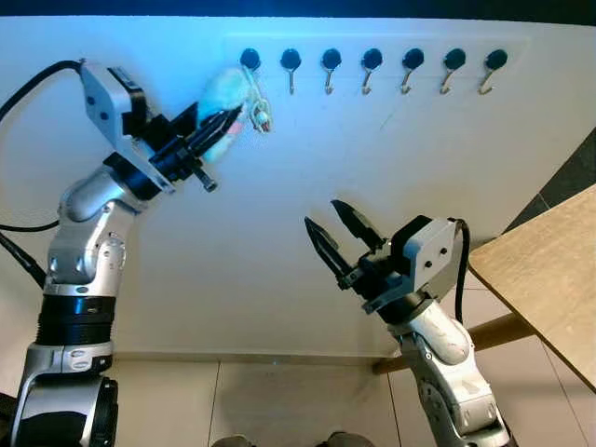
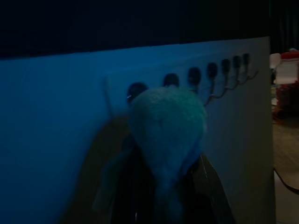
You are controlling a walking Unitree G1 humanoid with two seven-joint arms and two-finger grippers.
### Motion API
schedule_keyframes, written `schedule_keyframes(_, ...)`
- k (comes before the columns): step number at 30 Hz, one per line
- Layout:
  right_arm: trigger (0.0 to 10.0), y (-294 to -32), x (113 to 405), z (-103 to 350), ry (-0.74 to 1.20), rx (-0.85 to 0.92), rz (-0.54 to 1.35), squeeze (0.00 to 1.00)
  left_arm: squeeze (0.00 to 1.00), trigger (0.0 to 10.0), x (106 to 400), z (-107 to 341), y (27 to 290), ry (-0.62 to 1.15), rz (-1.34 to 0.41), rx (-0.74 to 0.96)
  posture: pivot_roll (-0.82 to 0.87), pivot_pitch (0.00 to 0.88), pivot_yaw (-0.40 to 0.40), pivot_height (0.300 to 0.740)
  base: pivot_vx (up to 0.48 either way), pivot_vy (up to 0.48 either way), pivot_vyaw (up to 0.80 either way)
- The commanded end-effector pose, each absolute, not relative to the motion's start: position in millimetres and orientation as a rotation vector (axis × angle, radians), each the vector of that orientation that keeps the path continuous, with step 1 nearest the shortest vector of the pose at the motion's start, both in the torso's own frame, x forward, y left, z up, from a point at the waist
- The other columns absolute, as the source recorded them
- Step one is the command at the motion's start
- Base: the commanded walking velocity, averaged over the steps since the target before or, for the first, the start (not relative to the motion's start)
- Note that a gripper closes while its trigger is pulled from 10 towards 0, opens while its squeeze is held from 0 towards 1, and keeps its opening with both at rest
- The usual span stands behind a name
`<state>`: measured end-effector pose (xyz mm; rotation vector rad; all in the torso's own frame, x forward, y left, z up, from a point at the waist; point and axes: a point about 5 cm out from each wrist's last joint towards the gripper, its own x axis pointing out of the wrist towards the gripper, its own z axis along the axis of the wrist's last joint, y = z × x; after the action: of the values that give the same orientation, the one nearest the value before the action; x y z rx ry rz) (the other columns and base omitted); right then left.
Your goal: Hang keys on a hook
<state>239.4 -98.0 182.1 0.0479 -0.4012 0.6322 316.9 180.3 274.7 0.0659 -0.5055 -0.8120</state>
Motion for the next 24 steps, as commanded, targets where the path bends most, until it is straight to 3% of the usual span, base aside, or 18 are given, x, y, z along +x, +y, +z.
schedule_keyframes(1, 10.0, -97.5, 237.0, 181.3, -0.392, 0.052, 0.64, 0.0, 0.0, 10.0, 319.1, 266.0, 187.5, -0.44, -0.795, 0.064, 0.02, 0.079, 0.011, 0.74, 0.0, 0.0, 0.0)
schedule_keyframes(17, 10.0, -98.1, 236.7, 180.6, -0.389, 0.05, 0.64, 0.0, 0.0, 10.0, 314.6, 236.0, 171.7, -0.313, -0.882, 0.138, 0.01, 0.071, 0.012, 0.74, 0.0, 0.0, 0.0)
schedule_keyframes(24, 10.0, -99.4, 238.2, 184.8, -0.41, 0.06, 0.619, 0.0, 0.0, 10.0, 310.6, 228.4, 156.8, -0.303, -0.891, 0.07, 0.01, 0.075, 0.011, 0.74, 0.0, 0.0, 0.0)
